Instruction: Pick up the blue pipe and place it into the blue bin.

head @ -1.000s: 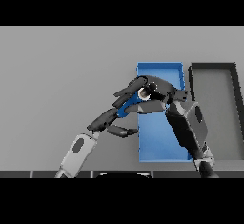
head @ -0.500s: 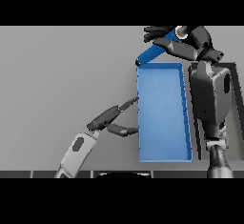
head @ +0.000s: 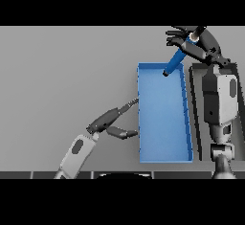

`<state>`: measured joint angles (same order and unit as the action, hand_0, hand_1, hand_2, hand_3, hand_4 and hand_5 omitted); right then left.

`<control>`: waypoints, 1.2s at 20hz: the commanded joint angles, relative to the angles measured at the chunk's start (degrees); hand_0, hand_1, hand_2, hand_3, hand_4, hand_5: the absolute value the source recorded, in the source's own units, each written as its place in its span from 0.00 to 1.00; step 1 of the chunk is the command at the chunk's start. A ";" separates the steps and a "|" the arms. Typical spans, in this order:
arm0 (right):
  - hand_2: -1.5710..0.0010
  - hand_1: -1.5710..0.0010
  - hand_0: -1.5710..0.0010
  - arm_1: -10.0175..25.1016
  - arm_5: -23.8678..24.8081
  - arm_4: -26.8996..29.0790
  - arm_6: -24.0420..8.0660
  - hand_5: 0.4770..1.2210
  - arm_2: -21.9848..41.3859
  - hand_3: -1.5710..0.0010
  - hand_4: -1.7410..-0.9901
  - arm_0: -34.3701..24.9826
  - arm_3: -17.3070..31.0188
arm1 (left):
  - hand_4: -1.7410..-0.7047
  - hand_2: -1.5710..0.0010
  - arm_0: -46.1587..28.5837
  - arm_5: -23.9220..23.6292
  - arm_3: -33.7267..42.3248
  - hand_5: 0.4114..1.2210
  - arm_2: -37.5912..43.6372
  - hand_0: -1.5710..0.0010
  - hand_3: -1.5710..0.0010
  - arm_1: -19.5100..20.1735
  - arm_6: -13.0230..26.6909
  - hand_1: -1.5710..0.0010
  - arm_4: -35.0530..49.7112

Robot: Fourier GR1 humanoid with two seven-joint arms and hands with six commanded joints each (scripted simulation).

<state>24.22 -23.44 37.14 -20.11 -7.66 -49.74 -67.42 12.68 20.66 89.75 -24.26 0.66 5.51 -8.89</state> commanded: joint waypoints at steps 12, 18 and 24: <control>0.00 0.00 0.00 -3.12 11.21 -9.38 -13.73 1.00 3.97 0.20 0.00 18.94 -9.62 | 0.82 1.00 -1.29 -0.23 1.30 0.01 -0.06 1.00 1.00 -0.01 0.91 1.00 0.45; 0.32 0.32 0.25 -0.53 16.97 -13.52 -14.83 1.00 13.38 0.60 0.20 19.77 -3.19 | 0.83 1.00 -1.01 -0.21 1.27 0.01 -0.20 1.00 1.00 -0.01 1.34 1.00 0.15; 0.82 0.82 0.80 7.55 12.42 -9.03 -14.83 0.82 28.25 0.89 0.75 15.41 2.21 | 0.83 1.00 -1.96 0.07 2.86 0.02 -0.08 1.00 1.00 0.66 1.32 1.00 0.84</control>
<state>31.79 -11.18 28.07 -34.93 20.59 -34.36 -65.22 10.73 20.71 92.61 -24.33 1.33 6.80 -8.05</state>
